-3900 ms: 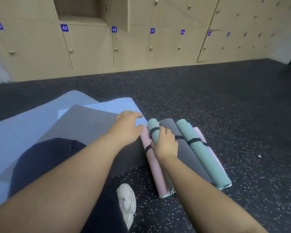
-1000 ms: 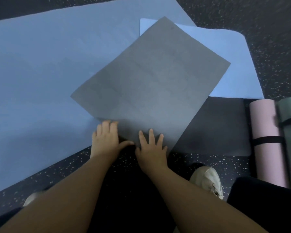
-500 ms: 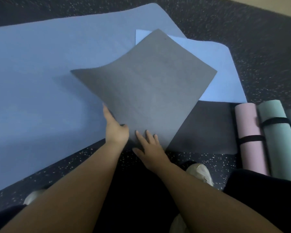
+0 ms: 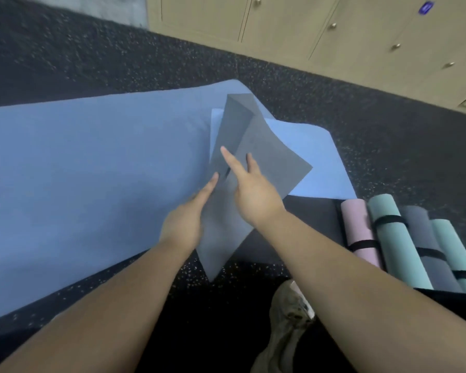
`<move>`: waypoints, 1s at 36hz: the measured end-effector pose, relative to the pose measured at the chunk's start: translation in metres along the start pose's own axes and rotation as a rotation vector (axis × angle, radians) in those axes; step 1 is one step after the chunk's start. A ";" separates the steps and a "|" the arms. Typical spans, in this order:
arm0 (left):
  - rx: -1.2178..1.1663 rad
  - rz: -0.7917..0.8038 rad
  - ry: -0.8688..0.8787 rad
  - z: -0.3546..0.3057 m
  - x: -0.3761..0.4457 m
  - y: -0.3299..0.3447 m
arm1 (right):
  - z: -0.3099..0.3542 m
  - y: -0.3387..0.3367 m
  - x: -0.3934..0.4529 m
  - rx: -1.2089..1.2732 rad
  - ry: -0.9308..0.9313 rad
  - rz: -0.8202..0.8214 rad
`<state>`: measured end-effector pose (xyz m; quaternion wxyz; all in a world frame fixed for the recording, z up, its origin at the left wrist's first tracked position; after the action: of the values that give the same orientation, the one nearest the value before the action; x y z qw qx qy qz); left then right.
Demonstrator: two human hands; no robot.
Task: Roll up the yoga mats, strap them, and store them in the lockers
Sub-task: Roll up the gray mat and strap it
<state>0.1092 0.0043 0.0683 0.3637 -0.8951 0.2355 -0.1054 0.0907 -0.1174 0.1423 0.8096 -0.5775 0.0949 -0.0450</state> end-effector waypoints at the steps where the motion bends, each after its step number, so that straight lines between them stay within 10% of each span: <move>1: 0.058 0.013 0.018 -0.005 -0.003 -0.003 | 0.001 -0.009 0.000 -0.028 0.007 0.000; 6: 0.222 -0.042 0.020 -0.028 -0.020 -0.010 | 0.005 -0.047 -0.008 -0.191 0.050 -0.096; 20: -0.607 -0.113 -0.078 -0.059 -0.032 -0.013 | -0.024 -0.082 -0.082 0.100 0.163 -0.222; 36: 0.350 -0.365 0.416 -0.066 -0.046 -0.069 | -0.041 -0.006 -0.107 0.045 0.222 0.100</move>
<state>0.0697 0.0312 0.1629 0.4311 -0.8057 0.1189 -0.3883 -0.0221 -0.1383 0.1461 0.8080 -0.5452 0.2119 -0.0703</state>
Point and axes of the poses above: each hand's wrist, its own x-axis towards the middle knuckle, its own y-axis out of the palm, z = x × y, the point moved 8 cm from there along x, towards the middle knuckle, and after that the axes turned 1 degree about y, right-handed, at the moved point
